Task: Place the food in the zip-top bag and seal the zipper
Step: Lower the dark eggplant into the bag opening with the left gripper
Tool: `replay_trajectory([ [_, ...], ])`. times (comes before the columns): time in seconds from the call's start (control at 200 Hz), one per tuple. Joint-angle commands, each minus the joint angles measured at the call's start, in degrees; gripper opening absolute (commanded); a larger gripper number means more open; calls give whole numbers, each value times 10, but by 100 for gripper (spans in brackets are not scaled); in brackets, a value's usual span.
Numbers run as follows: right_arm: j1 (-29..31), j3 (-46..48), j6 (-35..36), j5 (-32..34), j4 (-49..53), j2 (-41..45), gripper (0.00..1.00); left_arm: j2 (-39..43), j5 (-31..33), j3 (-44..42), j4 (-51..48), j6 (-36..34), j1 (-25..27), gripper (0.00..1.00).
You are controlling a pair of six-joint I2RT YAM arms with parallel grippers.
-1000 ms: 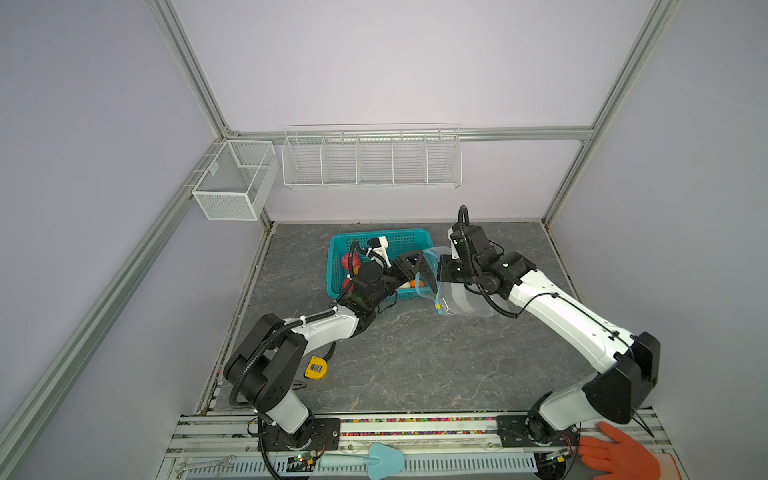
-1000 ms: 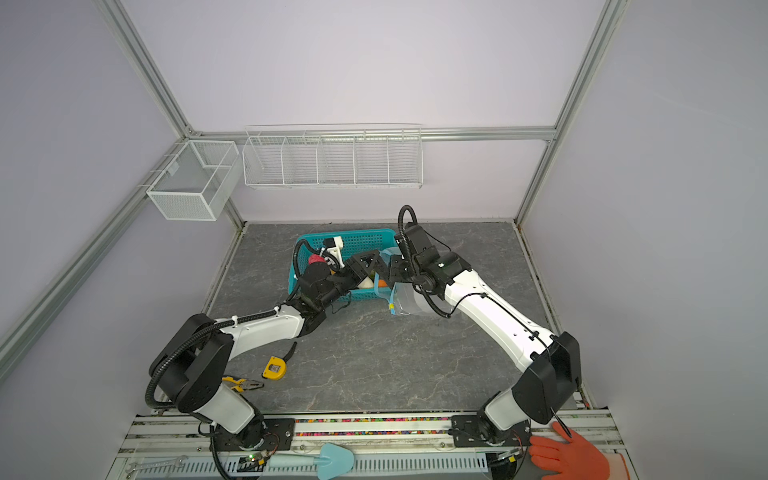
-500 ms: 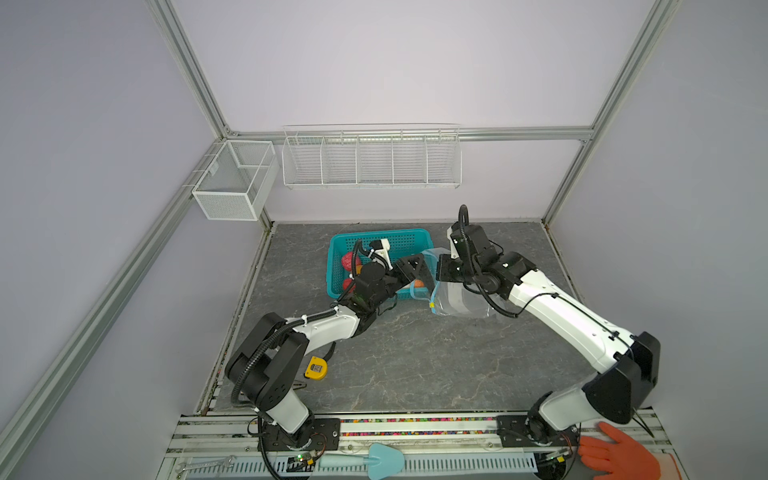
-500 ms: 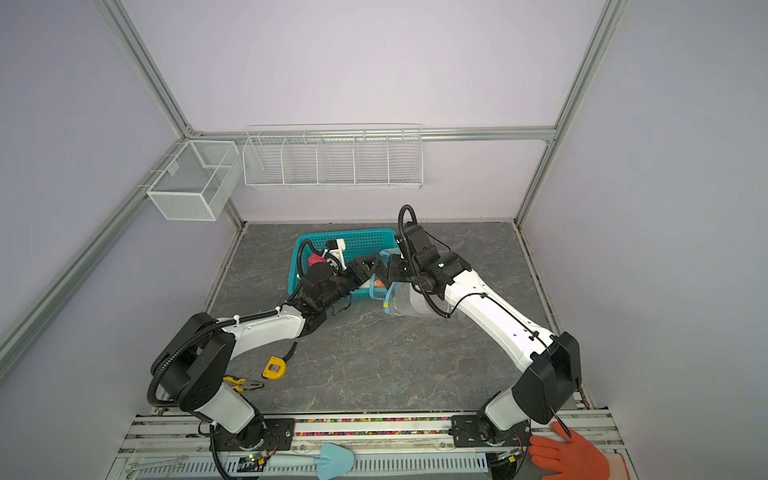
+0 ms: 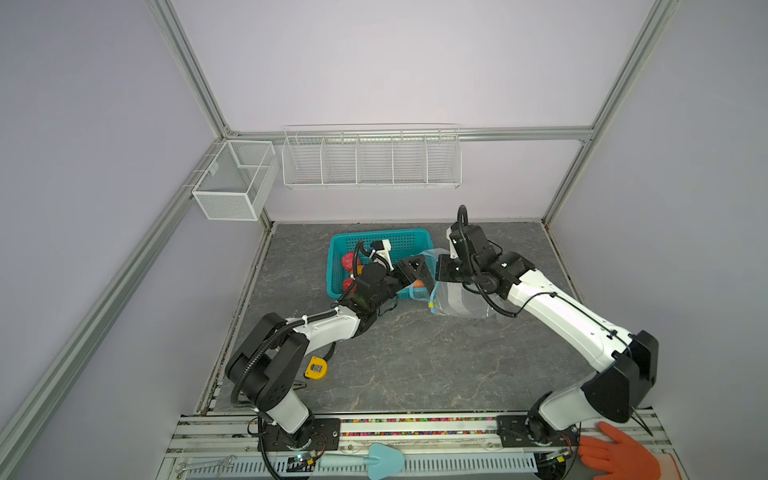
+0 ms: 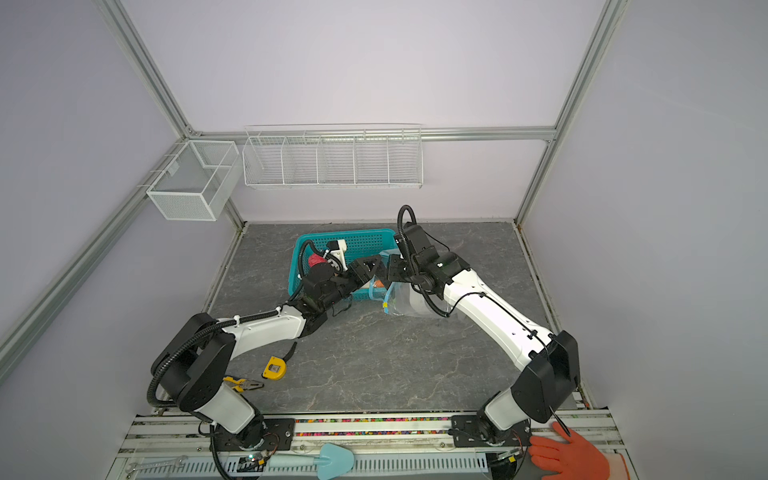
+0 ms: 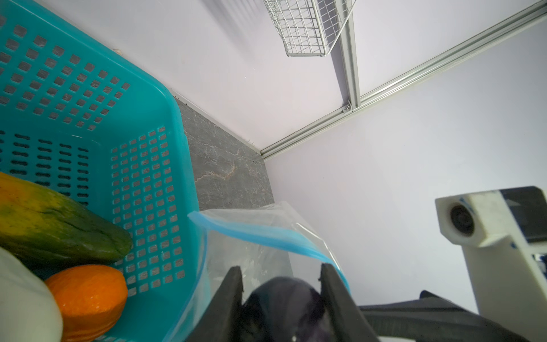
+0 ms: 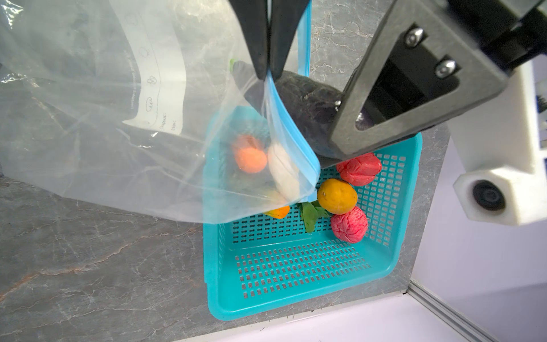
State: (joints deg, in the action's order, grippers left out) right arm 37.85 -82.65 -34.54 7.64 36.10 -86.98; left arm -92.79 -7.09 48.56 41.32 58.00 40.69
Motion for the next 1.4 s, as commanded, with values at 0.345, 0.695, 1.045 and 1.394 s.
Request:
replay_trajectory([
  [0.345,-4,-4,-14,-8,-13,-3,6,12,27,10,10,7,3,6],
  [0.695,-3,-21,-11,-11,-9,-14,6,18,36,-1,49,30,3,7],
  [1.045,-4,-34,-7,-9,-7,-16,6,11,35,-4,66,36,3,8],
  [1.394,-4,-36,-11,-1,-11,-7,6,35,48,3,49,12,3,9],
])
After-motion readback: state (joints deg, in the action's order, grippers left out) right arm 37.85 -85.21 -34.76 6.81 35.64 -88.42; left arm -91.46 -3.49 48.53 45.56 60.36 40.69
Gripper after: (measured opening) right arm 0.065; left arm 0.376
